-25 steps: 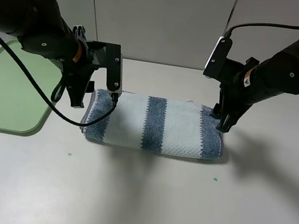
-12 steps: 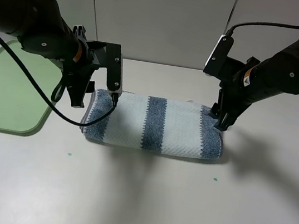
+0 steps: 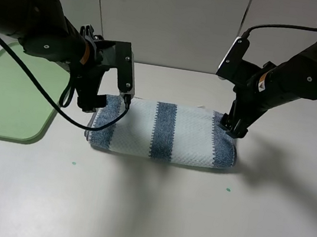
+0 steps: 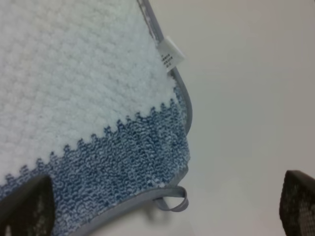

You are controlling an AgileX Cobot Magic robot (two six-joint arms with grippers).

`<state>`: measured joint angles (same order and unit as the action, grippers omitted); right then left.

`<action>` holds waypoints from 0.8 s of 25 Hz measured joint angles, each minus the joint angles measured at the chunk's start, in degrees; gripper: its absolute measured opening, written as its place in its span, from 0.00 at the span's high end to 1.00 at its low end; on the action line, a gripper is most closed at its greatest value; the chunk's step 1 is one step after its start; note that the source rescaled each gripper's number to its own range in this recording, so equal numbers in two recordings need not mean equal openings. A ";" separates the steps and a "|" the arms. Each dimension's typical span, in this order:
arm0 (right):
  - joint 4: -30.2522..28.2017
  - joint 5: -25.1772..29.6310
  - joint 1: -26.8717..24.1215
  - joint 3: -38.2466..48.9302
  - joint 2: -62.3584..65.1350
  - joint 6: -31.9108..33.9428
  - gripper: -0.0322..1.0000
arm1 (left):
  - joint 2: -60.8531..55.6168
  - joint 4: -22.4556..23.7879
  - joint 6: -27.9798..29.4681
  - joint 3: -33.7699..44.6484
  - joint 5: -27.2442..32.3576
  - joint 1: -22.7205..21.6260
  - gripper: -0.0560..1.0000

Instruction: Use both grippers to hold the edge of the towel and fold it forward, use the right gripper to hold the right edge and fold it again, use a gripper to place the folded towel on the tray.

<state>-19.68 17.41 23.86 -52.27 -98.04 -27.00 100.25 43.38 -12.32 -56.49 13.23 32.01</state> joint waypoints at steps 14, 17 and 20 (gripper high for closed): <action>0.24 1.79 0.00 0.00 0.00 2.48 0.00 | 0.00 -0.02 7.54 0.00 -1.35 -0.10 0.00; 0.24 2.03 0.00 0.00 0.00 2.48 0.00 | 0.00 -0.02 7.60 0.00 -1.82 -0.10 0.00; 0.18 2.03 0.00 0.00 0.00 2.48 0.00 | 0.00 -0.02 7.60 0.00 -1.93 -0.10 0.00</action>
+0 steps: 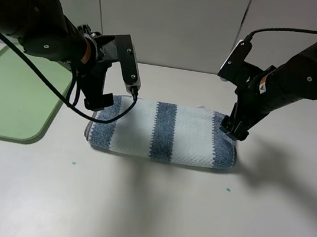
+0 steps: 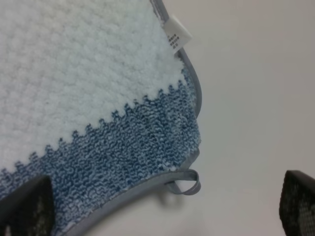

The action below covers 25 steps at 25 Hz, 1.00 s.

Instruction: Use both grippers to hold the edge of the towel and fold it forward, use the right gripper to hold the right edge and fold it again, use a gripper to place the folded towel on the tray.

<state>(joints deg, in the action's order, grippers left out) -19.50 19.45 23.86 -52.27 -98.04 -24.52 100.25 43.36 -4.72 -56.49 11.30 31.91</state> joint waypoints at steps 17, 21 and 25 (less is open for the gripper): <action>2.82 -1.50 0.00 0.00 0.00 0.21 0.00 | 0.00 0.00 0.06 0.00 -0.39 0.00 0.00; 2.82 -1.44 0.00 0.00 0.00 0.21 0.00 | 0.00 0.00 0.06 0.00 -0.96 0.00 0.00; 2.82 -1.39 0.00 0.00 0.00 0.21 0.00 | 0.00 0.00 1.35 0.00 -1.64 0.00 0.00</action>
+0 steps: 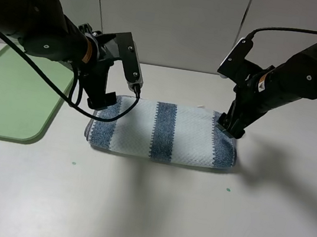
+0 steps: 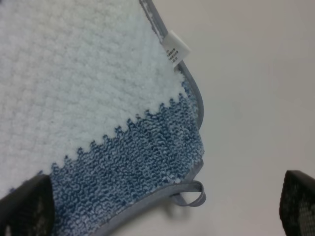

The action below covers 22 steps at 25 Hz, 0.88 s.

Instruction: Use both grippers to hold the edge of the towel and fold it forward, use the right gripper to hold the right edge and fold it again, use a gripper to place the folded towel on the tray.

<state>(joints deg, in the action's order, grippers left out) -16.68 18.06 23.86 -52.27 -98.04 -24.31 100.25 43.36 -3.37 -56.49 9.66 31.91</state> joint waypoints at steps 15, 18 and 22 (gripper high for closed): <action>0.02 0.00 0.00 0.00 0.00 0.00 0.00 | -5.97 -0.13 6.52 0.00 5.52 0.00 0.00; 0.13 0.00 0.00 0.00 0.00 0.00 0.00 | -10.28 -2.35 10.07 0.00 8.60 0.00 0.00; 0.18 0.00 0.00 0.00 0.00 0.17 0.00 | -16.87 -8.46 11.07 0.00 14.40 0.00 0.00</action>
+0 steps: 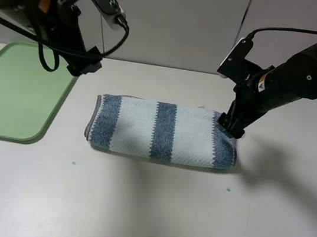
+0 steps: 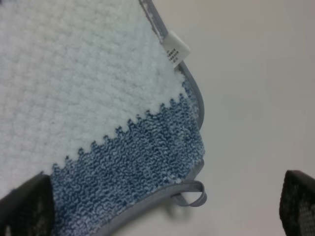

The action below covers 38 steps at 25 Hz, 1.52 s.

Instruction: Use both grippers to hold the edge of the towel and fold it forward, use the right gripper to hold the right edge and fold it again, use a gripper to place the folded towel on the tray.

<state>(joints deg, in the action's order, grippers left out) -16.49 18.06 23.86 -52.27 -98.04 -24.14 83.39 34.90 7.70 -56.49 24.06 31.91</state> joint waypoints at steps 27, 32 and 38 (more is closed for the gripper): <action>0.00 -1.01 0.00 0.00 0.00 3.47 0.00 | -45.29 -16.70 -1.64 19.41 6.10 0.00 0.00; 0.00 -1.19 0.00 0.00 0.00 5.28 0.00 | -45.35 -16.70 -1.64 19.41 6.03 0.00 0.00; 0.90 -1.19 0.00 0.00 0.00 7.86 0.00 | -45.35 -16.70 -1.64 19.41 6.03 0.00 0.00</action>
<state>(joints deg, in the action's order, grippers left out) -15.59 16.87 23.86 -52.27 -98.04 -16.28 38.04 18.20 6.05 -37.07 30.09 31.91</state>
